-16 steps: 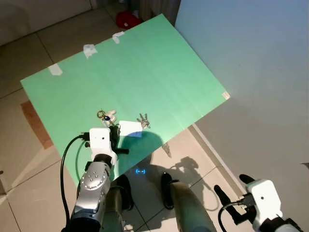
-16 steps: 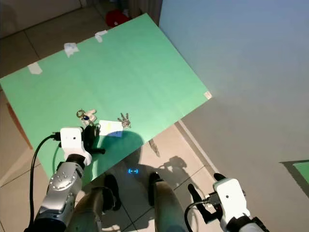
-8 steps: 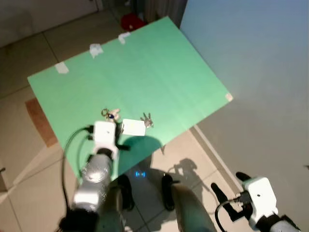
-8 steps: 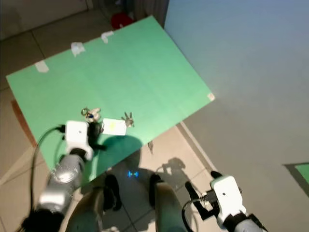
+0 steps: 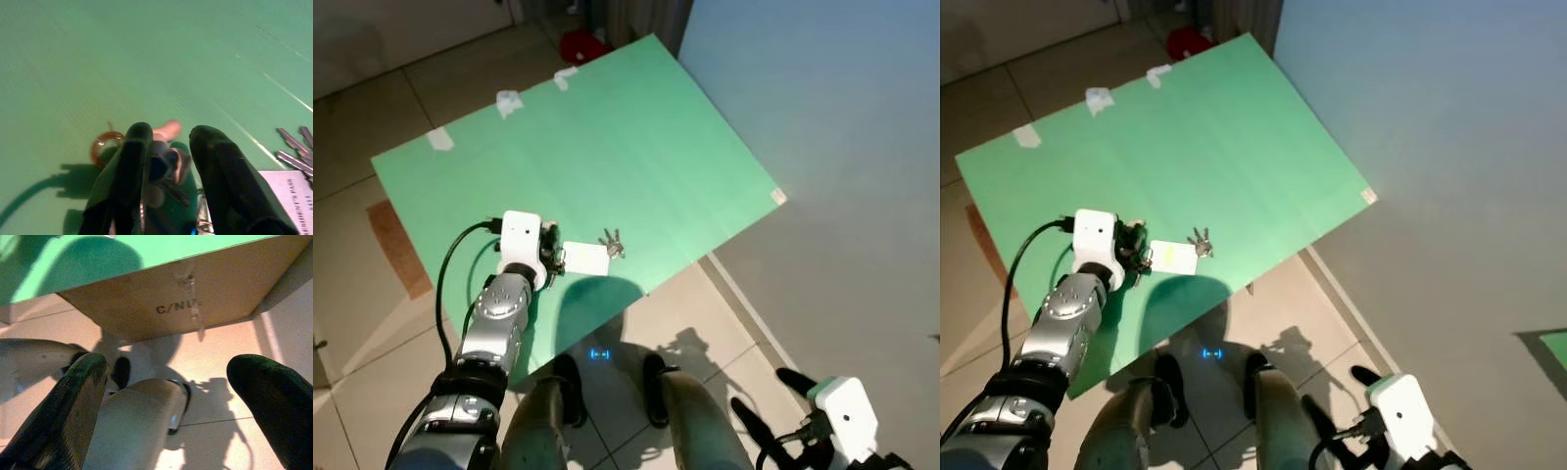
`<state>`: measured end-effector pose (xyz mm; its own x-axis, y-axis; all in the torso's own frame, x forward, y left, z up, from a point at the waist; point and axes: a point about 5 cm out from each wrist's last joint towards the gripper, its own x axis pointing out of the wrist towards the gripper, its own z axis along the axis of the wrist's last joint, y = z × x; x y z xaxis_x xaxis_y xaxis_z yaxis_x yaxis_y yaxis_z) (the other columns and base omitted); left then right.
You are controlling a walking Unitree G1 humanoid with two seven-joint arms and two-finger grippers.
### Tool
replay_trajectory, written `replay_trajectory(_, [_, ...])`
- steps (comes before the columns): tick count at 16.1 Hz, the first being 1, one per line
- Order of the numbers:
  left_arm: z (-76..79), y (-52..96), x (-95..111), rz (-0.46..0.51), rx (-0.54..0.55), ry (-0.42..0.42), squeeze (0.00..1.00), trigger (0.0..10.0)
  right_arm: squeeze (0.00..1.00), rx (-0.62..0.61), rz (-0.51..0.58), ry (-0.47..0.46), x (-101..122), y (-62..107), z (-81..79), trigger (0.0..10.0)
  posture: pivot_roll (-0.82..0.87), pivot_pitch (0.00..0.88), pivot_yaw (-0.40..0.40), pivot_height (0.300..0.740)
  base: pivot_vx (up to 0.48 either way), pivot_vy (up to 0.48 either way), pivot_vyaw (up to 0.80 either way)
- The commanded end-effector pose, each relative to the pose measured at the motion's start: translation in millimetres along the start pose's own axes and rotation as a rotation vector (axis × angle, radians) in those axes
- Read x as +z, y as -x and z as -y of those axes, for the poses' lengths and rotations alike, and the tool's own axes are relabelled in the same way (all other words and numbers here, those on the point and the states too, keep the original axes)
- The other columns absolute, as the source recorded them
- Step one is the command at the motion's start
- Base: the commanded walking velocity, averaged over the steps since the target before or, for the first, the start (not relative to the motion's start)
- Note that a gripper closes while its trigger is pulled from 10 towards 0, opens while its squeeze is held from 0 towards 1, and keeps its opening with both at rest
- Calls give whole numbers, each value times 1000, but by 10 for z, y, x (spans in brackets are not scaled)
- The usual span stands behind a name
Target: Hang keys on a hook
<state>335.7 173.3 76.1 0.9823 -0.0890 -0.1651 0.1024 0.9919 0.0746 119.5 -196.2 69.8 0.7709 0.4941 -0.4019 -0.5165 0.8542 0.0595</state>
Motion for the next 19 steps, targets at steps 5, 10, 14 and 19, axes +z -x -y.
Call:
replay_trajectory(5, [88,12,-292,-123,-28,50,1000,10000,0,146,-33,6,55,-28,-63,10000,-446,426,-75,740,0,0,0])
replay_trajectory(10, [334,-15,-118,-19,-75,16,1000,10000,0,111,-43,-20,50,42,-79,10000,-451,424,-80,740,0,0,0])
replay_trajectory(14, [195,45,-20,46,-12,-58,306,10000,0,96,-49,-39,35,57,-132,10000,-443,423,-70,740,0,0,0])
replay_trajectory(19, [-102,66,-56,20,79,-72,0,10000,0,93,-63,-53,29,81,-143,10000,-440,430,-85,740,0,0,0])
